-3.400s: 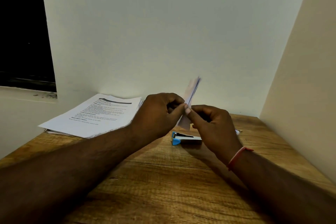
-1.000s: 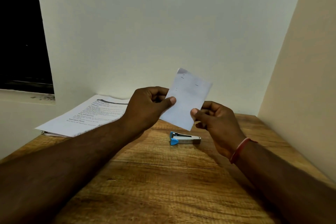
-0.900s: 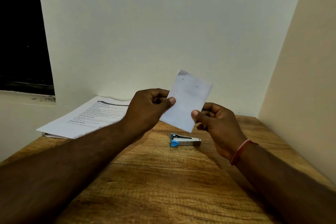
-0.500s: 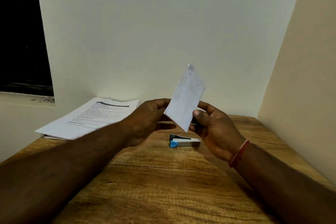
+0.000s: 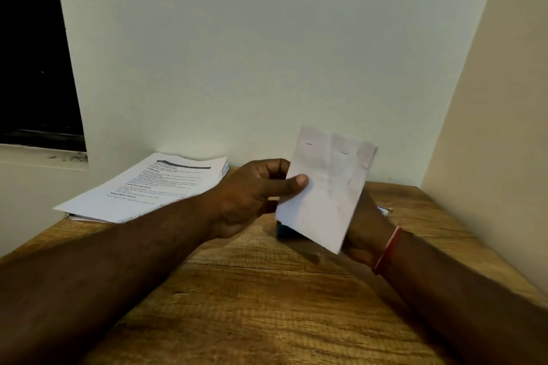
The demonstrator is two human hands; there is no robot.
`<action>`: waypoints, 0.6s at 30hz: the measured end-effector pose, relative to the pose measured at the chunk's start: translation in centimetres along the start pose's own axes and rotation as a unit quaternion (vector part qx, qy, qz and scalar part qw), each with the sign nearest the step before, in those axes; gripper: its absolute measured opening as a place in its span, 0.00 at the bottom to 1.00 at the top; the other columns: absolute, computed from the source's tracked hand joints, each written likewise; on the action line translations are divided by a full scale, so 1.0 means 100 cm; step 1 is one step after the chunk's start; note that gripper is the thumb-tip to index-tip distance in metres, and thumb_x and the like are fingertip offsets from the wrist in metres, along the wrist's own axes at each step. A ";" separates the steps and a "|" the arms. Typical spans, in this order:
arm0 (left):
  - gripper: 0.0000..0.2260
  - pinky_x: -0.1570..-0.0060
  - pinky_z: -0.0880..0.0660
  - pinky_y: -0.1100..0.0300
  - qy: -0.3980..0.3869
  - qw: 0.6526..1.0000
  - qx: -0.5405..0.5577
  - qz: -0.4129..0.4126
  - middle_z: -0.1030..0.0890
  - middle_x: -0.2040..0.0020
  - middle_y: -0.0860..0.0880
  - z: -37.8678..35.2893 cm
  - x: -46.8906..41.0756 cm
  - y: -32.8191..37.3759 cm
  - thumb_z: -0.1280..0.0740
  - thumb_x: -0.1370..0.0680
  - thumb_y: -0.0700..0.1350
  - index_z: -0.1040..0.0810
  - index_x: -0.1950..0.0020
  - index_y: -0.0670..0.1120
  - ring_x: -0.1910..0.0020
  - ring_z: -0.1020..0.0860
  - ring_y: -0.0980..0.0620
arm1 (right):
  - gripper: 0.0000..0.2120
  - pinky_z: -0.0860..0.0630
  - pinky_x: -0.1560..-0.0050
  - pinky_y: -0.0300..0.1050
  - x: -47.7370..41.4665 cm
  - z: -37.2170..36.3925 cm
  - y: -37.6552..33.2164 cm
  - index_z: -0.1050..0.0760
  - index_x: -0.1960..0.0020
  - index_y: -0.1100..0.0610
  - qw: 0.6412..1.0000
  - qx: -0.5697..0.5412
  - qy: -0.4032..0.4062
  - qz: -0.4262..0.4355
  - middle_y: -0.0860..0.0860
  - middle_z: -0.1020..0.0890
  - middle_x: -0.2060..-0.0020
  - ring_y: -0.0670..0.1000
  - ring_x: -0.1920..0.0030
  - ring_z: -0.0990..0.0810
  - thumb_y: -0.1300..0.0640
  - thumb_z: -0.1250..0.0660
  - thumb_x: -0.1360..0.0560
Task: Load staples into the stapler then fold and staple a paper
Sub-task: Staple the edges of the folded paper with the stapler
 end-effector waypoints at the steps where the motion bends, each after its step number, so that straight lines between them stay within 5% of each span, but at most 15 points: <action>1: 0.25 0.33 0.17 0.47 0.013 1.000 0.004 -0.007 0.12 0.33 0.39 0.003 -0.002 0.001 0.23 0.21 0.50 0.18 0.29 0.37 0.34 0.13 0.43 | 0.08 0.20 0.48 0.61 -0.001 0.002 0.000 0.17 0.42 0.63 1.000 0.018 0.007 0.005 0.64 0.16 0.51 0.62 0.50 0.17 0.58 0.27 0.16; 4: 0.18 0.42 0.14 0.50 0.093 0.995 -0.018 -0.027 0.10 0.38 0.42 0.019 -0.006 0.006 0.24 0.17 0.51 0.15 0.33 0.41 0.39 0.12 0.42 | 0.08 0.16 0.45 0.41 -0.005 0.021 -0.002 0.15 0.41 0.47 0.948 0.305 0.071 0.054 0.46 0.10 0.50 0.42 0.49 0.12 0.58 0.23 0.18; 6: 0.12 0.50 0.13 0.52 0.175 0.981 -0.077 -0.041 0.08 0.45 0.47 0.033 -0.008 0.010 0.25 0.15 0.52 0.14 0.37 0.47 0.42 0.10 0.41 | 0.12 0.23 0.53 0.27 -0.008 0.031 0.003 0.17 0.41 0.41 0.911 0.410 0.043 0.025 0.41 0.11 0.52 0.37 0.49 0.14 0.53 0.20 0.21; 9: 0.10 0.61 0.15 0.57 0.263 0.948 -0.168 -0.068 0.09 0.49 0.48 0.050 -0.007 0.015 0.26 0.15 0.56 0.15 0.40 0.51 0.48 0.10 0.43 | 0.20 0.24 0.58 0.26 -0.006 0.031 0.020 0.16 0.35 0.40 0.884 0.459 -0.033 -0.083 0.39 0.15 0.47 0.39 0.46 0.17 0.41 0.18 0.24; 12: 0.11 0.65 0.19 0.63 0.290 0.925 -0.226 -0.093 0.10 0.48 0.50 0.057 -0.004 0.019 0.27 0.15 0.58 0.16 0.39 0.52 0.51 0.10 0.49 | 0.20 0.26 0.50 0.34 -0.008 0.028 0.028 0.14 0.34 0.40 0.813 0.576 -0.068 -0.048 0.37 0.19 0.43 0.42 0.43 0.20 0.38 0.20 0.24; 16: 0.11 0.61 0.16 0.53 0.308 0.891 -0.306 -0.128 0.11 0.48 0.51 0.058 -0.003 0.020 0.28 0.15 0.58 0.17 0.40 0.53 0.52 0.12 0.49 | 0.06 0.26 0.51 0.39 -0.010 0.023 0.033 0.13 0.45 0.41 0.837 0.545 -0.037 -0.038 0.39 0.16 0.48 0.41 0.48 0.19 0.45 0.20 0.22; 18: 0.11 0.63 0.19 0.55 0.313 0.871 -0.347 -0.149 0.13 0.48 0.52 0.057 -0.002 0.021 0.28 0.15 0.58 0.19 0.39 0.53 0.53 0.13 0.51 | 0.03 0.22 0.54 0.39 -0.010 0.025 0.037 0.13 0.48 0.43 0.880 0.472 -0.018 -0.059 0.44 0.12 0.53 0.41 0.55 0.16 0.47 0.21 0.21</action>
Point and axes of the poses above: each hand's wrist, its own x-axis away from the middle knuckle, its own z-axis out of the back of the hand, y = z × x, the point moved 3 cm from there along -x, towards the middle knuckle
